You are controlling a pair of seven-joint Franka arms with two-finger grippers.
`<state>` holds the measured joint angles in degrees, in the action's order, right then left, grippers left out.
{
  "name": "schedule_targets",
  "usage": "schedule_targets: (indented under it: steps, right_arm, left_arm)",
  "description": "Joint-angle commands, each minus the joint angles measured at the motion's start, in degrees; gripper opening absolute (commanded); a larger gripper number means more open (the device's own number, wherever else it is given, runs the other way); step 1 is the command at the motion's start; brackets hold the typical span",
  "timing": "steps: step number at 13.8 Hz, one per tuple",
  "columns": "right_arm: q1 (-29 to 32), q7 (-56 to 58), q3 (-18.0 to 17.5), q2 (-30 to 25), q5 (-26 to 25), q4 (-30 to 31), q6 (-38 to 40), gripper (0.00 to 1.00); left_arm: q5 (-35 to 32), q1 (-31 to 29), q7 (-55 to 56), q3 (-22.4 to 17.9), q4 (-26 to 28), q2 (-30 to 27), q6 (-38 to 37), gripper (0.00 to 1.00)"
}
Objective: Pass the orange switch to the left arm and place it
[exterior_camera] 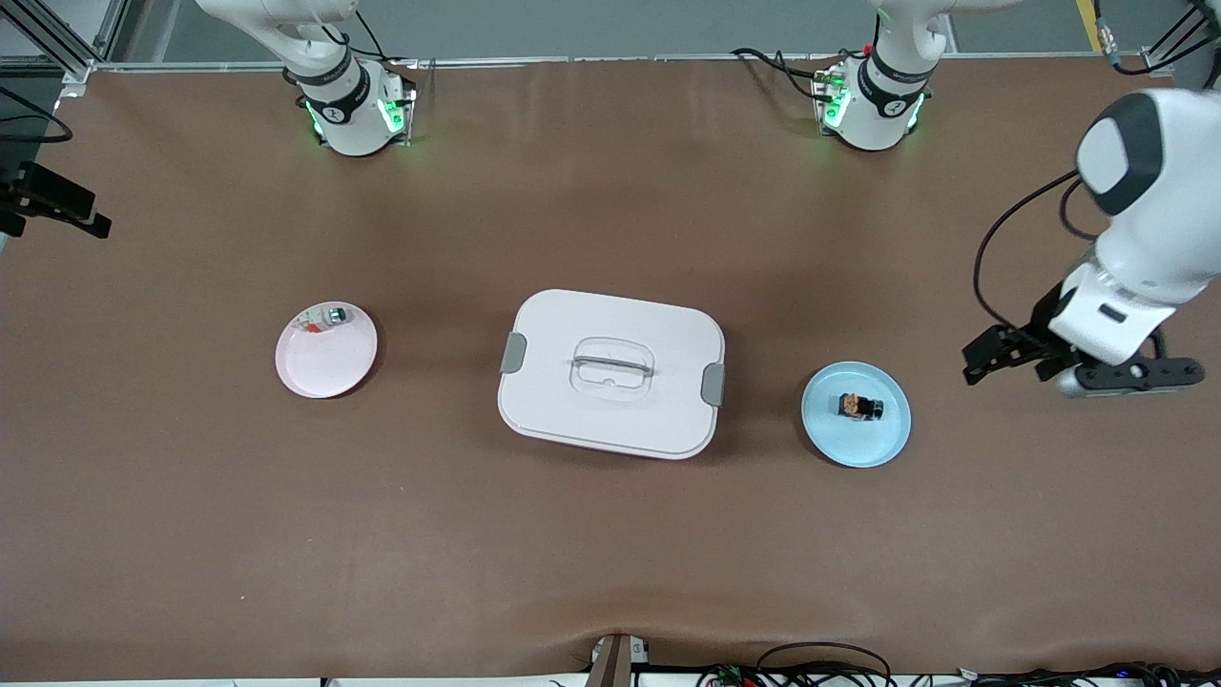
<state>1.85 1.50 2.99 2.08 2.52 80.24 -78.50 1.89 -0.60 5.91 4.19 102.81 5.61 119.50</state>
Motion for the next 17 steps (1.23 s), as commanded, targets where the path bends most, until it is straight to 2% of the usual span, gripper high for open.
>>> schedule_targets:
  steps: [1, 6, 9, 14, 15, 17]
  right_arm:
    - [-1.5, 0.4, 1.1, -1.4, -0.8, 1.3, -0.3, 1.0]
    - [-1.5, 0.4, 1.1, -1.4, -0.8, 1.3, -0.3, 1.0]
    - [-1.6, 0.4, 1.0, -1.4, -0.8, 1.3, -0.4, 1.0]
    - [-1.8, 0.5, 0.6, -1.4, -0.9, 1.3, -0.7, 1.0]
    - [-1.8, 0.6, 0.5, -1.4, -0.9, 1.3, -0.8, 1.0]
    - [-1.7, 0.5, 0.6, -1.5, -1.0, 1.3, -1.2, 1.0]
  left_arm:
    - [0.6, -0.4, -2.3, -0.2, -0.2, -3.5, -4.2, 1.0]
    - [0.7, -0.4, -2.0, -0.1, -1.3, -8.6, -8.8, 1.0]
    - [0.7, -0.4, -2.1, -0.2, -7.1, -7.8, -15.1, 1.0]
    - [0.7, 0.7, -1.8, -0.3, -8.9, -7.6, -16.0, 1.0]
    - [0.6, 1.6, -1.7, -0.7, -9.1, -7.6, -16.0, 1.0]
    - [0.5, 4.6, -1.7, -3.9, -9.3, -7.3, -16.0, 1.0]
